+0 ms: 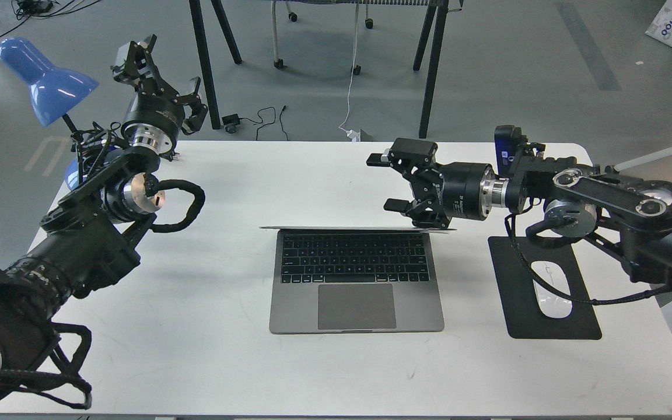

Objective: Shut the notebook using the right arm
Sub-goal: 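Push the laptop screen down toward the keyboard with the right gripper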

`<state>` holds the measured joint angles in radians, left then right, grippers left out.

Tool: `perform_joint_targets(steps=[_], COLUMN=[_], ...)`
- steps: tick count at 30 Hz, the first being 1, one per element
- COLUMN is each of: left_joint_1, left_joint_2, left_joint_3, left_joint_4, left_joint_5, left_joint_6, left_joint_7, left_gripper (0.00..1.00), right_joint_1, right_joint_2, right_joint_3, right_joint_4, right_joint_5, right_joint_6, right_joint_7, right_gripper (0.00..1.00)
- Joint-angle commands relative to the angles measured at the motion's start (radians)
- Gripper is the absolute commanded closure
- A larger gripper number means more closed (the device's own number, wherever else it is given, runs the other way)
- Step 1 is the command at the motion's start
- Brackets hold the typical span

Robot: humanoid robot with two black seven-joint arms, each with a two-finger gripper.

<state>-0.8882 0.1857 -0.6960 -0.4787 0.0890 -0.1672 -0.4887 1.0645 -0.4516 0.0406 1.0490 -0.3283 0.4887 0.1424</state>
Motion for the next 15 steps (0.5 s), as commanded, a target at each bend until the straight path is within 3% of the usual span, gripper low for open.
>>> perform_joint_targets(steps=[1,15], left_joint_1=[0.000,-0.002], left_joint_2=[0.000,0.000], left_joint_3=[0.000,0.001], left_joint_4=[0.000,0.000], left_joint_5=[0.000,0.000], left_joint_6=[0.000,0.000], left_joint_7=[0.000,0.000], left_gripper=[0.00,0.00], right_joint_1=[-0.020,-0.141], right_joint_2=[0.013,0.041], right_joint_3=[-0.031,-0.038], right_joint_4=[-0.001,-0.015], right_joint_5=[-0.002,-0.043], right_joint_6=[0.000,0.000], right_joint_7=[0.000,-0.001], right_gripper=[0.00,0.00])
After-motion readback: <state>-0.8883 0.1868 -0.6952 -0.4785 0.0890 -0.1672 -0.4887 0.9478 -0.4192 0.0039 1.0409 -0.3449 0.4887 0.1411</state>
